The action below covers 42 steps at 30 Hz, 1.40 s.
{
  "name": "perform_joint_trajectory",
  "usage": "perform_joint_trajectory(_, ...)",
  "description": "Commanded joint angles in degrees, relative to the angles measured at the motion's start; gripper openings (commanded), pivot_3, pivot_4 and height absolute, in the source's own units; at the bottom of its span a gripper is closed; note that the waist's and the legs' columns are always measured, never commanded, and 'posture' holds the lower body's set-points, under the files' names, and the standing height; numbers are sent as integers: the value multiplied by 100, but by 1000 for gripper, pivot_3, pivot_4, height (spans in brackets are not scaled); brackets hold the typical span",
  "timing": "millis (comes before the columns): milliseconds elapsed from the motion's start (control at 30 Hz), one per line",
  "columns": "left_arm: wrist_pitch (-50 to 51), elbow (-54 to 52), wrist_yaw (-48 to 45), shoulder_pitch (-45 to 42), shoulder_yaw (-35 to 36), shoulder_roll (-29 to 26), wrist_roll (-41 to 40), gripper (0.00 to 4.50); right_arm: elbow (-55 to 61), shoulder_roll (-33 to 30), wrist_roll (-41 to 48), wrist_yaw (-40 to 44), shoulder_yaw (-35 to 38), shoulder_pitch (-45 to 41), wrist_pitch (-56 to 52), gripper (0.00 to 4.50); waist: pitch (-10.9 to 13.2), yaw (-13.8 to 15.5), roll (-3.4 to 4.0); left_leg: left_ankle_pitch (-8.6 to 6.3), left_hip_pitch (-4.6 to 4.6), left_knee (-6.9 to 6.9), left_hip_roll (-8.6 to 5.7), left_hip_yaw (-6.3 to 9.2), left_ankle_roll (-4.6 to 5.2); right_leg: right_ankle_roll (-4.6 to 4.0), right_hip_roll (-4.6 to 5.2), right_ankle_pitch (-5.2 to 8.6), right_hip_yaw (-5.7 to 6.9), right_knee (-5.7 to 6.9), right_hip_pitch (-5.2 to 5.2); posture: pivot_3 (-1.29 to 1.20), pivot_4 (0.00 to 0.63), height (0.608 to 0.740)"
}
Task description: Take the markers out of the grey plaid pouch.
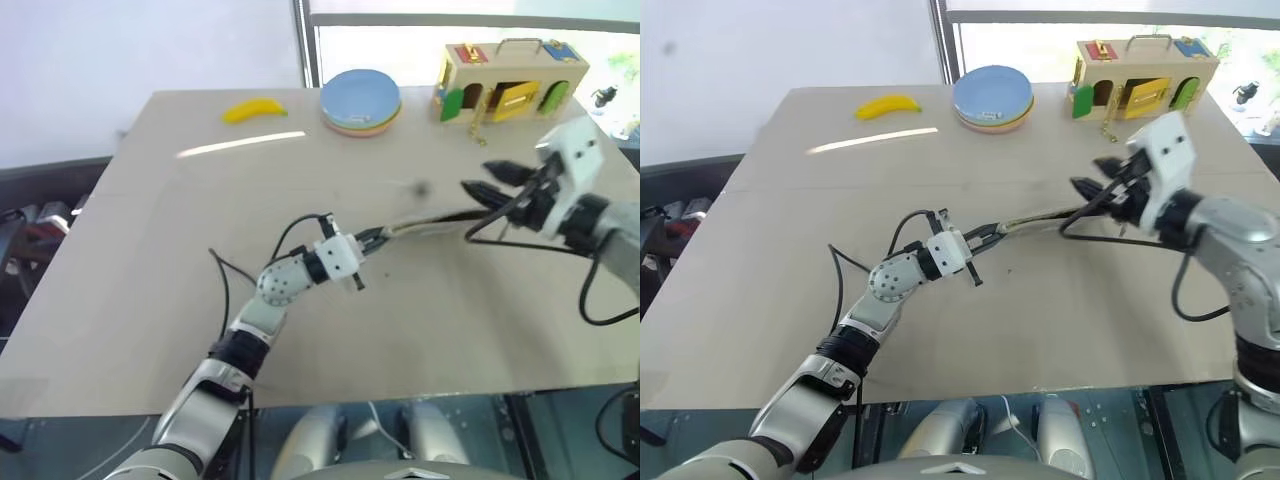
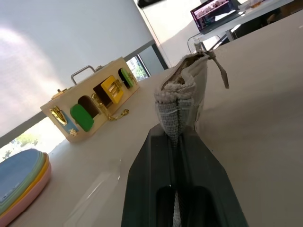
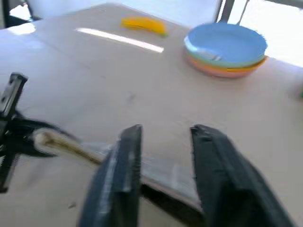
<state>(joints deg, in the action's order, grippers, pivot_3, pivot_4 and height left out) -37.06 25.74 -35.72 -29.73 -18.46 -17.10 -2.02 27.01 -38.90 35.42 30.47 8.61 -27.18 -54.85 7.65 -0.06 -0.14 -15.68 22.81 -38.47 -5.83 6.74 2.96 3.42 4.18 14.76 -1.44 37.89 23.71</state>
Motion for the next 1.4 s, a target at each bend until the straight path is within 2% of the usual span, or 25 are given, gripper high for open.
perform_joint_trajectory(33,23,-253,-27,-56,137,86,-69,0,-67,-20,-111,-36,-14,-23,116,283,0,8,0,-1,0,-1,-1,-1,1,0,1,0,0,0,0,0,150,740)
perform_joint_trajectory(67,29,-263,-37,-61,156,97,-60,0,-95,-15,-108,-28,-27,-21,123,8,0,13,0,-1,0,-1,-1,0,1,0,0,0,1,-1,0,0,150,740)
perform_joint_trajectory(667,36,-342,-296,-32,262,253,-133,0,-676,-16,-544,170,-177,556,565,8,0,-35,0,0,-4,0,4,-2,0,0,-5,0,-1,5,1,0,150,740)
perform_joint_trajectory(833,-7,-486,-679,18,193,293,-265,0,-1191,72,-850,310,-498,347,868,8,0,-65,0,0,-6,1,4,-4,-1,0,-5,0,-3,6,1,0,150,740)
perform_joint_trajectory(900,-23,-582,-687,25,212,320,-214,0,-1442,-113,-1160,519,-833,242,1079,8,0,-62,1,0,-6,0,4,-4,0,0,-5,0,-2,6,1,0,150,740)
perform_joint_trajectory(1000,502,-977,-953,150,154,330,-494,0,-1609,-501,-1547,992,-1309,122,1367,855,1,-54,2,0,-6,0,3,-4,0,0,-4,0,-2,5,1,0,150,740)
perform_joint_trajectory(1133,1611,-1656,-1100,383,221,415,-1068,0,-1348,-1233,-1909,1634,-1707,203,1476,2775,1,-54,2,0,-5,3,4,-3,0,0,-4,0,-2,2,1,0,150,740)
perform_joint_trajectory(1267,2788,-2294,-1197,580,328,435,-1658,0,-905,-1766,-1883,2035,-1726,133,1261,4455,2,-51,3,0,-4,2,6,-2,0,0,-5,0,-1,0,1,0,150,740)
perform_joint_trajectory(1400,4101,-2907,-1296,826,363,303,-2290,0,-351,-1986,-1628,2353,-1781,-122,746,4484,2,-70,3,0,-7,2,10,-3,0,0,-9,0,-4,3,0,0,150,740)
